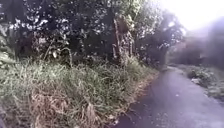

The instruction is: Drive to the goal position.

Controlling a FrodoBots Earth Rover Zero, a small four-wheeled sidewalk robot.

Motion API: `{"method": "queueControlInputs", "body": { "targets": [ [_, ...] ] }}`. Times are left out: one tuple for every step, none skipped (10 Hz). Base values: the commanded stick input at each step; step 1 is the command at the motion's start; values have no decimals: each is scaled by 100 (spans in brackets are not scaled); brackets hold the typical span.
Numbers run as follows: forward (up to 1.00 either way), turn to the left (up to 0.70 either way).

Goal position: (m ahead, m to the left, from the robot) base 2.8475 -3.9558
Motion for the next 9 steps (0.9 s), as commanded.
{"method": "queueControlInputs", "body": {
  "targets": [
    [0, -85],
    [0, -85],
    [0, -85],
    [0, -85],
    [0, -85],
    [0, -85],
    [0, -85],
    [0, -85],
    [0, -85]
  ]
}}
